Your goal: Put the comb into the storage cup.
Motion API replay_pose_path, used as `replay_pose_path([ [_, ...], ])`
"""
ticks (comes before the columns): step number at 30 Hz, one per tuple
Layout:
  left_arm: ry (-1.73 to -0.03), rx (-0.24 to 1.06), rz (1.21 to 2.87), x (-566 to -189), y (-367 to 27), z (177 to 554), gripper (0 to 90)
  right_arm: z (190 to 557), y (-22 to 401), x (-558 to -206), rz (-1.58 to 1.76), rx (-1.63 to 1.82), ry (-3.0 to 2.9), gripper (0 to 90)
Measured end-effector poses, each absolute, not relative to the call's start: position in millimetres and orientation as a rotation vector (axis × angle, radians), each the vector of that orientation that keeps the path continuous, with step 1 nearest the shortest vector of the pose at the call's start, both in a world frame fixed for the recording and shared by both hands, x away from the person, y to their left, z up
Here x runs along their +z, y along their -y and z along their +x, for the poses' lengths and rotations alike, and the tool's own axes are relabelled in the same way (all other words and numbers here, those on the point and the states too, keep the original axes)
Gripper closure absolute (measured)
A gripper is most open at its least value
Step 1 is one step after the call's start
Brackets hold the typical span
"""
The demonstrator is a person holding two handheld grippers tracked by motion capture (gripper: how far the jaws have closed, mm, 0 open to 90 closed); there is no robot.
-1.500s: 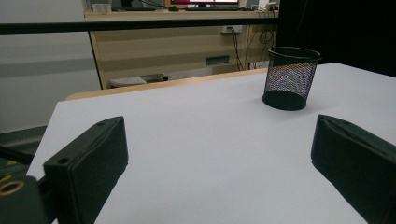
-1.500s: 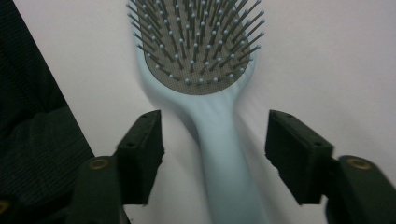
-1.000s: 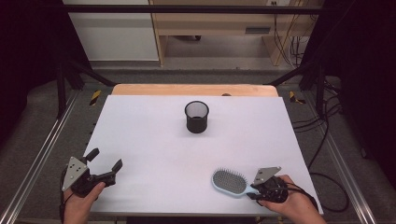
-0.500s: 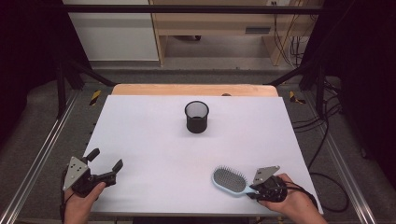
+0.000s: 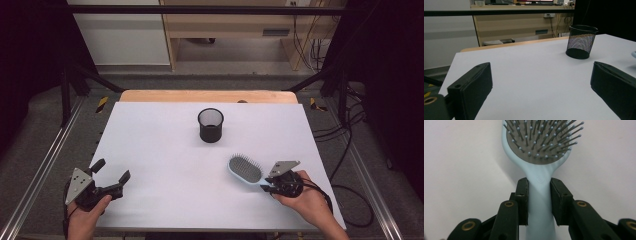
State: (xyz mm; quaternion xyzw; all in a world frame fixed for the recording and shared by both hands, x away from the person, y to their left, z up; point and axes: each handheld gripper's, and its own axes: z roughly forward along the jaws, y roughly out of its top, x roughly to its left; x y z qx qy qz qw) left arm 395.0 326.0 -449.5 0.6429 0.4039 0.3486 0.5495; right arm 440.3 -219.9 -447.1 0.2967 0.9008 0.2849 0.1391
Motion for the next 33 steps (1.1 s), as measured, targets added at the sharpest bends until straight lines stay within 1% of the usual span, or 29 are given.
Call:
replay_pose_path([
  [6,-0.955,0.822,1.521,-450,-325,395,3.9,464,220,-447,0.909,0.845,-2.536,69.9],
  [12,-0.956,0.814,1.509,-448,-325,396,4.0,479,227,-447,0.992,0.897,-2.405,69.9],
  [24,-0.95,0.81,1.514,-449,-324,395,4.0,483,216,-439,1.068,1.142,-2.146,69.9],
  [29,-0.947,0.797,1.502,-448,-324,394,4.0,479,208,-428,1.072,1.236,-2.071,69.9],
  [33,-0.94,0.789,1.506,-448,-322,394,4.0,477,193,-417,1.053,1.286,-2.024,69.9],
])
